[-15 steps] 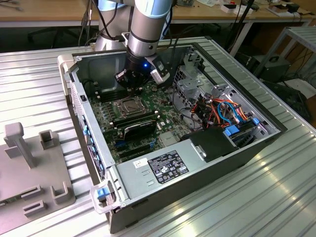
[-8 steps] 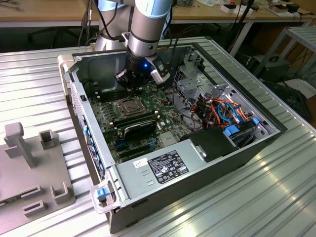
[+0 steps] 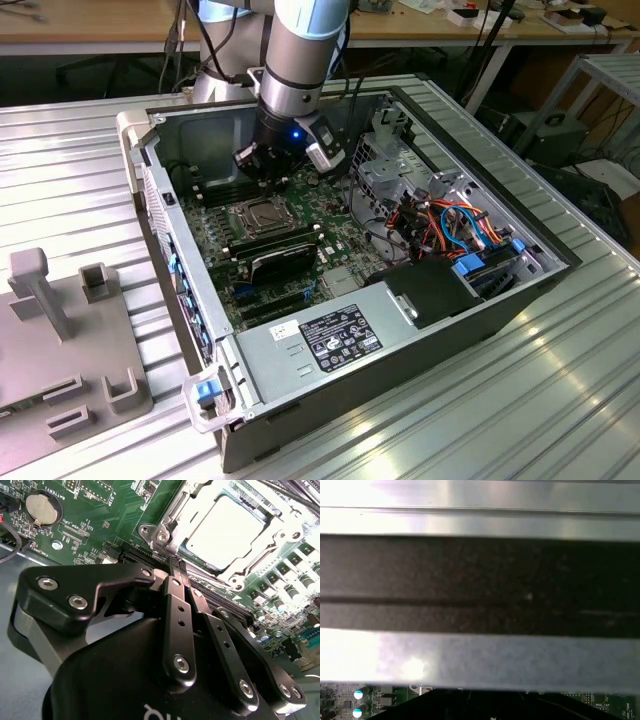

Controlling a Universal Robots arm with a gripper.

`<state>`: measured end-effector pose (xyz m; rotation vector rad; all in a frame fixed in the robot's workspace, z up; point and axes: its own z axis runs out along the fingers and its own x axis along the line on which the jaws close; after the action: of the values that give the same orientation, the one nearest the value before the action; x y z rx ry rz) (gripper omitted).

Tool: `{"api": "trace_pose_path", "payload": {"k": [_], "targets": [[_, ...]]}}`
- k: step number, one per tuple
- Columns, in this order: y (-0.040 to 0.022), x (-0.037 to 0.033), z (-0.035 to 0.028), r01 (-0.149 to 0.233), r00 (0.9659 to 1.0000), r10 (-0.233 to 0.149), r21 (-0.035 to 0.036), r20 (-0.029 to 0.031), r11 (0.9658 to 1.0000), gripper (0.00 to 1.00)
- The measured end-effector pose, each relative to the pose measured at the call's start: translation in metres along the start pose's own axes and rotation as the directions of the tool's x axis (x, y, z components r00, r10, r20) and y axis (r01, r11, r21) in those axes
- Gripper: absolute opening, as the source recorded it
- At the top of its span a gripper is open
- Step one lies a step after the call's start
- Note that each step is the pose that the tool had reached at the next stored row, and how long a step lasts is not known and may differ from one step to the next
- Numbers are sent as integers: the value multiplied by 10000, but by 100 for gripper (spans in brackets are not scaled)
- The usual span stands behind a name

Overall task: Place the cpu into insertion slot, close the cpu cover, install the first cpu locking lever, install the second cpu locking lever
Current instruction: 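Install the first cpu locking lever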

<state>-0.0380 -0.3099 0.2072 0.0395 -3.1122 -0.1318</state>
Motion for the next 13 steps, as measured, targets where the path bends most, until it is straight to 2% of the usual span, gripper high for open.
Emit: {"api": "trace_pose_path", "payload": {"k": [13], "targets": [[-19, -16, 63, 0, 10000, 0, -2, 3, 10000, 11]]}}
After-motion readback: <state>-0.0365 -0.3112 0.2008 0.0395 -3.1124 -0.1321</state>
